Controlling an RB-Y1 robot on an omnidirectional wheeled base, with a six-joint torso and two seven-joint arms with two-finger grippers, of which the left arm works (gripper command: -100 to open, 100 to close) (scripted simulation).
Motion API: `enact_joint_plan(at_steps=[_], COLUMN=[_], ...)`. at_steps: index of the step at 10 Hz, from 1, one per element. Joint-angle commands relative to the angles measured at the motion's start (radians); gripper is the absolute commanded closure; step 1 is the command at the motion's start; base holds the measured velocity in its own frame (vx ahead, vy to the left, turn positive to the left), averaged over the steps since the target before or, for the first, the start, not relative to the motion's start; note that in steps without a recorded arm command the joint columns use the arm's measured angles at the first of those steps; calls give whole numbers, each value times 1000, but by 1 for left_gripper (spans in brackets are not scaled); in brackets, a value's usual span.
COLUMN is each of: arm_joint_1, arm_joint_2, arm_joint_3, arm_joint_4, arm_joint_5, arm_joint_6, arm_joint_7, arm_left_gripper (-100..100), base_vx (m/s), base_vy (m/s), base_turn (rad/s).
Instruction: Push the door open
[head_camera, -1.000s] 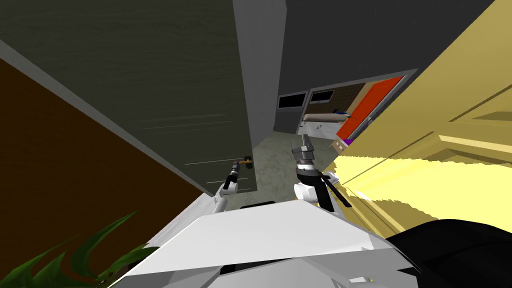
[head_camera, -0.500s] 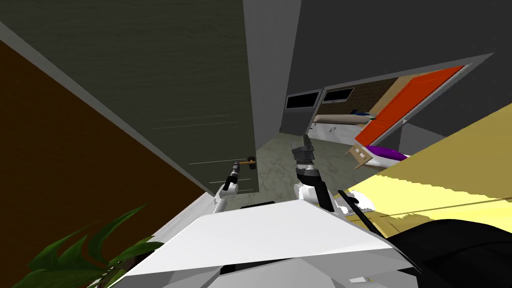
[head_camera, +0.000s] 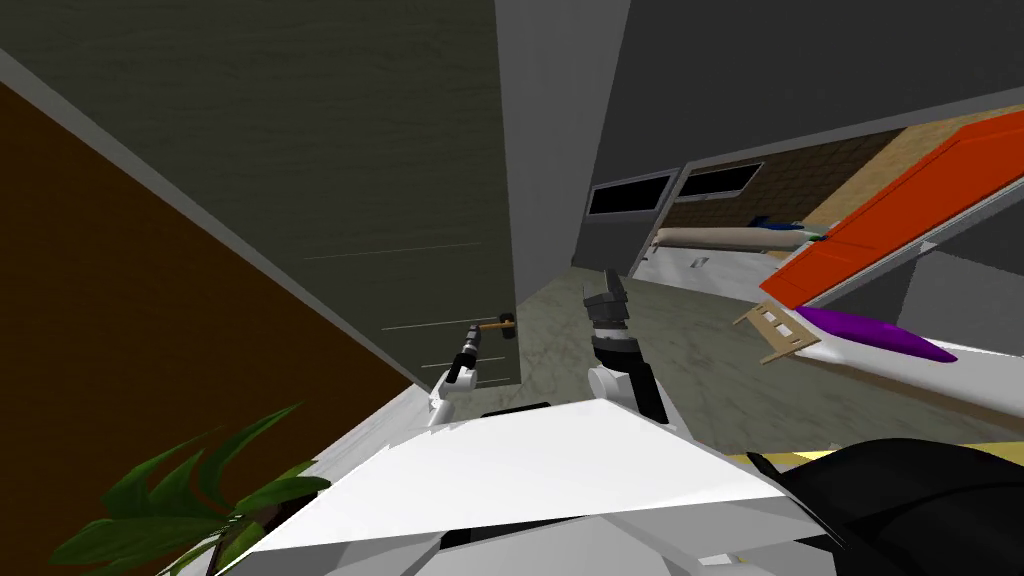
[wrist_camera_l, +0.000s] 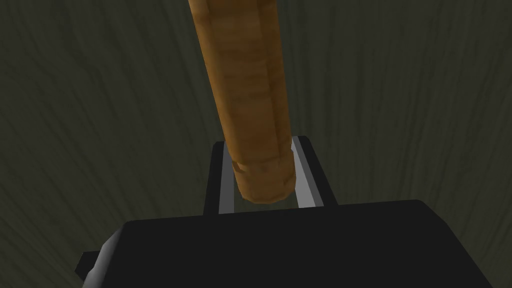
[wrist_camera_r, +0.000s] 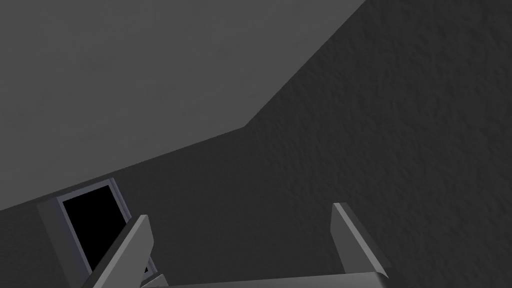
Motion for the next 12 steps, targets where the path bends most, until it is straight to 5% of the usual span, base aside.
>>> enact_joint_plan(at_steps=[1, 2, 3, 12], arm_joint_1=[5, 12, 30, 121], arm_joint_2=[14, 12, 9, -6], arm_joint_3=[7, -3, -42, -234], arm_joint_4=[-9, -16, -31, -102], arm_joint_5=[16, 28, 26, 59], arm_joint_6=[1, 1, 2, -1], arm_joint_7=[-12, -26, -31, -105], arm_left_gripper=[100, 100, -100, -100], base_vx=[171, 209, 88, -22], base_vy=[-51, -74, -50, -14], base_turn=[263, 312, 293, 185])
